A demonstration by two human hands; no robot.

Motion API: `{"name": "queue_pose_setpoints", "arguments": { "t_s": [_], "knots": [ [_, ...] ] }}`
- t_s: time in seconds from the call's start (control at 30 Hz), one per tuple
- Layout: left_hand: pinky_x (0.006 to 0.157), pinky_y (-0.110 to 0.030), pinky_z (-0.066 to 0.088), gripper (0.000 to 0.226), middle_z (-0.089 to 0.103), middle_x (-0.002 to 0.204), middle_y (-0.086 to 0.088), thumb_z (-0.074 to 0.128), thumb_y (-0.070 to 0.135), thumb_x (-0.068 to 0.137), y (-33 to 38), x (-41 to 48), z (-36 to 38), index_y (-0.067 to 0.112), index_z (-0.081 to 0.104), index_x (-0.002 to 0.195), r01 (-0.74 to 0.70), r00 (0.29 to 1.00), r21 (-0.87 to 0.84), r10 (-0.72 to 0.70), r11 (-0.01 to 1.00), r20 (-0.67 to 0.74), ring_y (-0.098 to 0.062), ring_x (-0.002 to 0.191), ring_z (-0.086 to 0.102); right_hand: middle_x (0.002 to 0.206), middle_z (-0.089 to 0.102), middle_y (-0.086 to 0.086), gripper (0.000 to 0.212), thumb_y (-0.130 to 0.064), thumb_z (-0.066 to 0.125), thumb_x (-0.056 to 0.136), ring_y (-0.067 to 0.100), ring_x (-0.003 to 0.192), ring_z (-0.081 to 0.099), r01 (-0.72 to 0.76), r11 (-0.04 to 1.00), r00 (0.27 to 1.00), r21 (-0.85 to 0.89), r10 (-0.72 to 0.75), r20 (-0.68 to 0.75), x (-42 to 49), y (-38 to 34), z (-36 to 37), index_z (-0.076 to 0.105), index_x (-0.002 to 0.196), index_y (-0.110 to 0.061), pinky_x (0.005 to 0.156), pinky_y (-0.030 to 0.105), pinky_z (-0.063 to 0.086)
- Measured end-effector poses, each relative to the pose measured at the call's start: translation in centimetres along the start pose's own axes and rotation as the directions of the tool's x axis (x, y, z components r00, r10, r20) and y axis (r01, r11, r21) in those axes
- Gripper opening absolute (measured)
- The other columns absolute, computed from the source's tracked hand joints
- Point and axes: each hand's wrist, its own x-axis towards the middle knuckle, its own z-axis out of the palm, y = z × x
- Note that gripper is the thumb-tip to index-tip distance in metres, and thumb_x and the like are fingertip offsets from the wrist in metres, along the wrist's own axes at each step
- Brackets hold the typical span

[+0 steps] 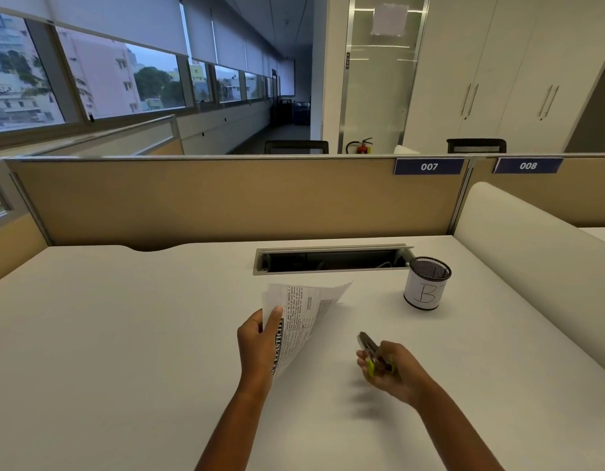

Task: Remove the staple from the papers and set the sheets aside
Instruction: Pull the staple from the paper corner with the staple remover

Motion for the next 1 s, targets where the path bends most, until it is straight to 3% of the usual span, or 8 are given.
{"name": "queue_pose_setpoints", "arguments": {
  "t_s": [0.07, 0.23, 0.37, 0.5, 0.63, 0.87, 1.0],
  "knots": [
    [0.063, -0.028, 0.053, 0.018, 0.066, 0.096, -0.011, 0.051, 0.021, 0.087, 0.0, -0.2, 0.3, 0.01, 0.063, 0.095, -0.027, 1.0, 0.024, 0.027, 0.999, 0.008, -0.029, 0.084, 0.063, 0.068, 0.066, 0.014, 0.022, -0.005, 0.037, 0.083, 0.02, 0.047, 0.063, -0.017, 0.997, 0.992, 0.076, 0.007, 0.123, -0.9, 0.5, 1.6, 0.056, 0.084, 0.005, 0.04, 0.018, 0.051],
    [0.055, -0.013, 0.051, 0.022, 0.065, 0.101, -0.013, 0.053, 0.02, 0.086, -0.1, -0.7, 0.9, 0.007, 0.062, 0.101, -0.14, 0.99, 0.141, 0.139, 0.98, 0.02, -0.023, 0.081, 0.059, 0.061, 0.066, 0.003, 0.019, -0.022, 0.066, 0.067, 0.013, 0.044, 0.06, 0.04, 0.999, 0.952, -0.028, -0.029, 0.306, -3.0, 0.9, 5.1, 0.069, 0.076, -0.005, 0.039, 0.019, 0.051],
    [0.053, -0.009, 0.049, 0.023, 0.065, 0.104, -0.015, 0.053, 0.018, 0.086, 0.0, -0.9, 1.2, 0.004, 0.06, 0.102, -0.184, 0.982, 0.179, 0.187, 0.966, 0.004, -0.024, 0.083, 0.058, 0.063, 0.066, 0.001, 0.035, -0.028, 0.064, 0.07, 0.011, 0.047, 0.06, 0.103, 0.988, 0.907, -0.114, -0.046, 0.419, -4.1, 1.0, 6.9, 0.063, 0.097, -0.007, 0.044, 0.02, 0.053],
    [0.055, -0.009, 0.05, 0.02, 0.065, 0.105, -0.016, 0.053, 0.016, 0.086, 0.0, -1.1, 1.2, 0.003, 0.06, 0.099, -0.216, 0.976, 0.182, 0.219, 0.959, 0.006, -0.025, 0.083, 0.06, 0.069, 0.071, 0.002, 0.04, -0.031, 0.062, 0.072, 0.013, 0.051, 0.063, 0.184, 0.956, 0.882, -0.229, -0.058, 0.468, -5.0, 1.0, 7.9, 0.06, 0.105, -0.008, 0.047, 0.021, 0.054],
    [0.054, -0.007, 0.048, 0.017, 0.065, 0.104, -0.017, 0.053, 0.013, 0.086, -0.1, -1.3, 1.1, 0.002, 0.059, 0.097, -0.24, 0.969, 0.182, 0.245, 0.954, -0.008, -0.024, 0.085, 0.059, 0.068, 0.072, 0.002, 0.026, -0.029, 0.053, 0.086, 0.012, 0.052, 0.065, 0.216, 0.924, 0.877, -0.317, -0.041, 0.479, -5.6, 1.0, 8.4, 0.061, 0.103, -0.011, 0.048, 0.02, 0.055],
    [0.074, -0.03, 0.052, 0.018, 0.065, 0.105, -0.018, 0.054, 0.012, 0.084, 0.4, -1.7, 1.2, 0.0, 0.06, 0.097, -0.257, 0.964, 0.144, 0.264, 0.956, -0.035, -0.033, 0.091, 0.062, 0.064, 0.073, 0.002, 0.022, -0.026, 0.048, 0.093, 0.013, 0.051, 0.066, 0.23, 0.903, 0.897, -0.362, -0.052, 0.439, -6.3, 0.4, 9.3, 0.062, 0.096, -0.01, 0.048, 0.021, 0.056],
    [0.077, -0.035, 0.053, 0.018, 0.066, 0.101, -0.019, 0.056, 0.011, 0.083, 0.6, -1.7, 1.3, -0.002, 0.061, 0.095, -0.266, 0.961, 0.165, 0.275, 0.95, -0.038, -0.03, 0.086, 0.063, 0.062, 0.072, 0.001, 0.024, -0.027, 0.046, 0.094, 0.012, 0.05, 0.066, 0.227, 0.904, 0.907, -0.362, -0.061, 0.416, -6.5, 0.3, 9.8, 0.063, 0.095, -0.009, 0.046, 0.02, 0.055]
  ]
}}
